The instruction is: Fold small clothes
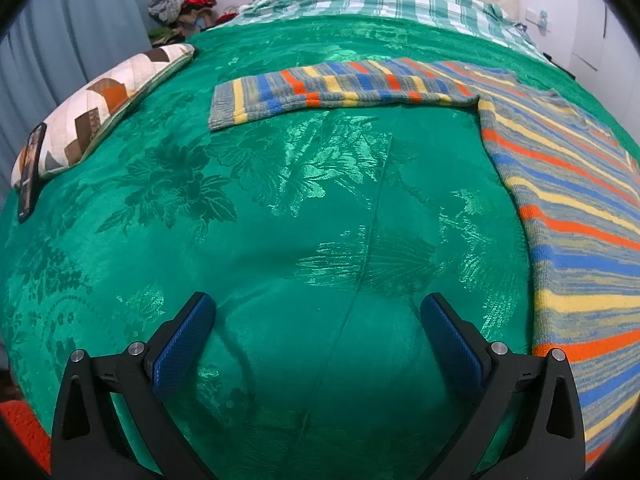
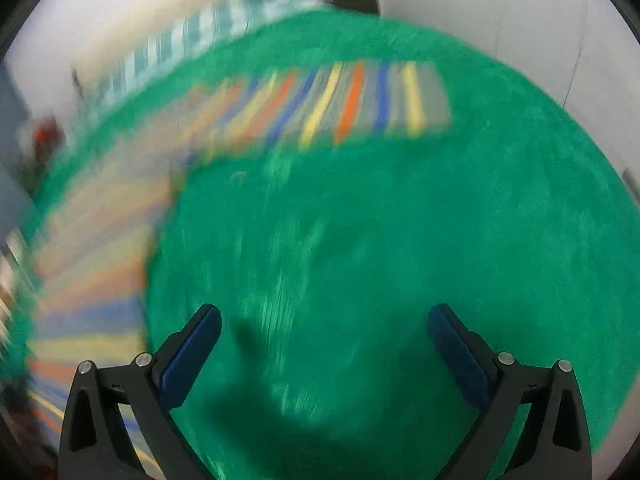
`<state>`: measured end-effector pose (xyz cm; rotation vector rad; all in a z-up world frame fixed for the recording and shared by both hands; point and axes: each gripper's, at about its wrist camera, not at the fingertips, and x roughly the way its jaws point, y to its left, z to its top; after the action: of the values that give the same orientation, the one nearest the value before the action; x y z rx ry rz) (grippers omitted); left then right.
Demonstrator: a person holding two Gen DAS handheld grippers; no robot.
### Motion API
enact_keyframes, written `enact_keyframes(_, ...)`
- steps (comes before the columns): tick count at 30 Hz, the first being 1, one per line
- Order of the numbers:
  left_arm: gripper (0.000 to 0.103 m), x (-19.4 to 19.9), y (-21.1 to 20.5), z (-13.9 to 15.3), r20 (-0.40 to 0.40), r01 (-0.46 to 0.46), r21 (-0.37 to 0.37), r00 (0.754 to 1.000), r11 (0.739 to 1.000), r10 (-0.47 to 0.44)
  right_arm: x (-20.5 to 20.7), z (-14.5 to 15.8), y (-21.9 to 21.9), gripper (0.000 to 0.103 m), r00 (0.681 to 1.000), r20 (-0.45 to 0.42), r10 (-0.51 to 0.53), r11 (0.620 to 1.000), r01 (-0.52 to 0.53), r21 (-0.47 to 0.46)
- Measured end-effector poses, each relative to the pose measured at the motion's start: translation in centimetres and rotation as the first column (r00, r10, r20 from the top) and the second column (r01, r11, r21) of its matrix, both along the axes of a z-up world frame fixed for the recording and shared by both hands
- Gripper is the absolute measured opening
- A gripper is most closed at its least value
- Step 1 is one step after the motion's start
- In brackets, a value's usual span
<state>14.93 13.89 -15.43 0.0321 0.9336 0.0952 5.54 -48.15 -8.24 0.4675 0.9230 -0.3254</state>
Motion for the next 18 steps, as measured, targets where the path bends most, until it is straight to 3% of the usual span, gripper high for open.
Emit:
enact_keyframes(3, 0.103, -0.1, -0.2, -0.1, 0.013, -0.008, 0.009, 1.000, 1.000, 0.008, 0.8, 2.9, -8.4, 0.101, 0.971, 0.150, -0.185, 0.970, 0.156, 0.186)
enact_keyframes(5, 0.103, 0.0, -0.3, -0.1, 0.019, -0.013, 0.014, 1.000, 1.000, 0.013, 1.8, 2.8, -12.3, 0.098, 0.956, 0.153, -0.251, 0.936, 0.200, 0.288)
enact_keyframes(7, 0.103, -0.1, -0.4, -0.1, 0.024, -0.016, 0.014, 1.000, 1.000, 0.016, 3.2, 1.4, -15.4, 0.085, 0.955, 0.112, -0.274, 0.897, 0.212, 0.389)
enact_keyframes(9, 0.103, -0.1, -0.4, -0.1, 0.029, -0.017, 0.014, 0.999, 1.000, 0.016, 4.3, -0.2, -16.6, 0.070, 0.958, 0.067, -0.280, 0.876, 0.226, 0.426)
enact_keyframes(14, 0.103, -0.3, -0.5, -0.2, 0.041, -0.019, 0.018, 0.999, 1.000, 0.019, 7.1, -2.6, -16.1, 0.067, 0.974, 0.027, -0.224, 0.898, 0.195, 0.394)
enact_keyframes(16, 0.103, -0.4, -0.6, -0.2, 0.046, -0.023, 0.022, 0.999, 1.000, 0.021, 7.8, -3.2, -16.1, 0.033, 0.978, 0.034, -0.208, 0.898, 0.177, 0.402)
enact_keyframes(17, 0.103, -0.3, -0.6, -0.2, 0.048, -0.024, 0.024, 0.999, 0.999, 0.023, 8.2, -3.7, -15.9, 0.006, 0.982, 0.017, -0.188, 0.893, 0.164, 0.419)
enact_keyframes(18, 0.103, -0.3, -0.7, -0.2, 0.049, -0.025, 0.027, 0.999, 0.999, 0.024, 8.8, -4.2, -15.7, 0.006, 0.987, -0.013, -0.163, 0.890, 0.152, 0.430)
